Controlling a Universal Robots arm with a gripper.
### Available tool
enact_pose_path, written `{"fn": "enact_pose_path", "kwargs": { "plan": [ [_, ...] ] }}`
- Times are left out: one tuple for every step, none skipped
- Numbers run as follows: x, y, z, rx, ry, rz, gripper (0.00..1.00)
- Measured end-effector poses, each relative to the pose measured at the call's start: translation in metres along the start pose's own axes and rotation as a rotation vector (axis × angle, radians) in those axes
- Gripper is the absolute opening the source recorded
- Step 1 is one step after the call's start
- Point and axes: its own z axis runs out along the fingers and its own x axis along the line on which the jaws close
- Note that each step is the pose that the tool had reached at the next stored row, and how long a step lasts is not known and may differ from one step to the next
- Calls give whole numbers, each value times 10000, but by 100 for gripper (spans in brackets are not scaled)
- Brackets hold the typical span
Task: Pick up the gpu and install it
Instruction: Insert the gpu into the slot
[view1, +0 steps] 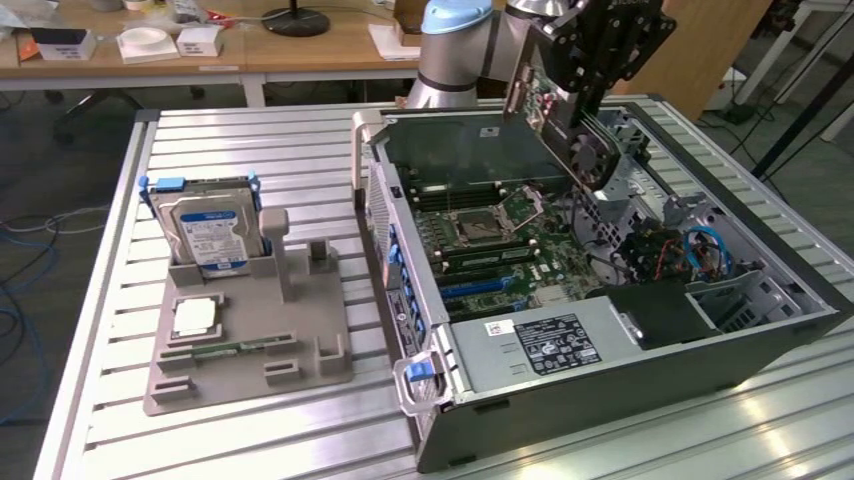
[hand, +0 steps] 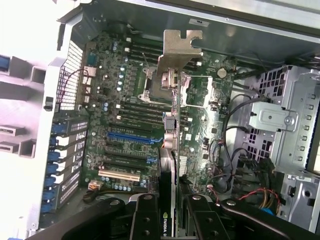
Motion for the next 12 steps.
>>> {"fn": "enact_pose_path", "kwargs": {
  "plan": [
    [0,0,0,-2,1,-41,26],
    [0,0,0,-4,1,-84,26],
    [0,0,0,-5,2,-125,26],
    [0,0,0,-7,2,-166,26],
    [0,0,0,-9,3,-207,26],
    [0,0,0,-11,4,-249,26],
    [0,0,0,-13,4,-293,26],
    [0,0,0,-16,5,-343,26],
    [0,0,0,-17,5,-392,26],
    [0,0,0,-19,6,-442,26],
    [0,0,0,-22,7,-493,26],
    [0,0,0,-24,8,-543,26]
  ]
}}
